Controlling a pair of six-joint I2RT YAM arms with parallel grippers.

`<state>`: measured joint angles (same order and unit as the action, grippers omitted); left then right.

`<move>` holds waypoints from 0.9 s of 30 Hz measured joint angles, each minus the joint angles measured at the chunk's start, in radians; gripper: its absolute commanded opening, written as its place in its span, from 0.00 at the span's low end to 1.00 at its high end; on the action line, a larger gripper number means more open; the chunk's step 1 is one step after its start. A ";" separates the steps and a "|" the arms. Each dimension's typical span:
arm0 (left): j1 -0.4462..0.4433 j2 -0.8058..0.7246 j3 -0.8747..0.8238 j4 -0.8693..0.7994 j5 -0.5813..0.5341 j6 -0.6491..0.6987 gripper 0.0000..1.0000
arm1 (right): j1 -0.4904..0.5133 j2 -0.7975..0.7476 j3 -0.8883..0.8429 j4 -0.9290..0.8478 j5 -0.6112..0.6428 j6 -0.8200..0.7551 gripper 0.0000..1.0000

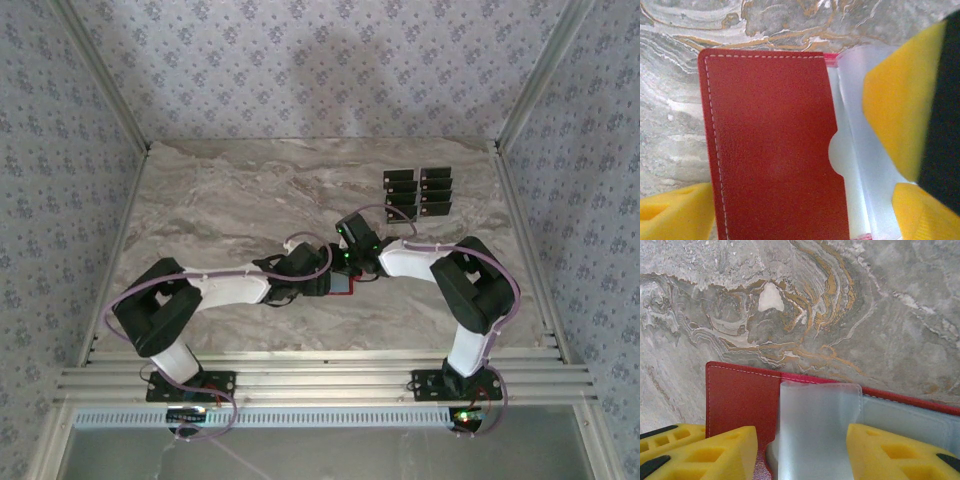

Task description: Put the credit cards into the card holder

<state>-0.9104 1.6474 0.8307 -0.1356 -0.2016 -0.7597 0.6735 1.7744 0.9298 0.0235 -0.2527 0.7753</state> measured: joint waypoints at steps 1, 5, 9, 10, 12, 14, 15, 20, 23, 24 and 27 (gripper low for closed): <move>-0.002 0.006 0.005 -0.005 -0.008 0.000 0.89 | -0.002 0.000 0.000 0.000 -0.002 0.000 0.53; -0.003 0.012 0.012 -0.018 -0.017 -0.001 0.89 | -0.008 -0.009 -0.005 -0.003 -0.007 0.000 0.53; -0.003 0.012 0.012 -0.018 -0.020 -0.003 0.89 | -0.022 -0.036 -0.023 -0.019 -0.006 0.001 0.54; -0.004 0.013 0.012 -0.018 -0.020 -0.005 0.89 | -0.026 -0.045 -0.028 -0.023 -0.006 0.003 0.54; -0.006 0.016 0.012 -0.018 -0.025 -0.008 0.89 | -0.034 -0.064 -0.037 -0.032 -0.006 0.003 0.54; -0.006 0.017 0.012 -0.017 -0.031 -0.009 0.89 | -0.040 -0.081 -0.042 -0.035 -0.006 0.003 0.54; -0.006 0.017 0.012 -0.017 -0.031 -0.009 0.89 | -0.041 -0.085 -0.044 -0.036 -0.006 0.004 0.54; -0.006 0.017 0.012 -0.016 -0.031 -0.011 0.88 | -0.044 -0.089 -0.055 -0.035 -0.006 0.007 0.54; -0.006 0.017 0.012 -0.016 -0.031 -0.012 0.88 | -0.044 -0.089 -0.060 -0.035 -0.006 0.008 0.54; -0.006 0.017 0.013 -0.016 -0.031 -0.012 0.88 | -0.044 -0.089 -0.062 -0.035 -0.006 0.008 0.54; -0.006 0.017 0.012 -0.016 -0.031 -0.012 0.88 | -0.044 -0.089 -0.066 -0.035 -0.006 0.012 0.54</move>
<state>-0.9169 1.6646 0.8429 -0.1520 -0.2325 -0.7715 0.6296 1.6852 0.8639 -0.0116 -0.2588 0.7872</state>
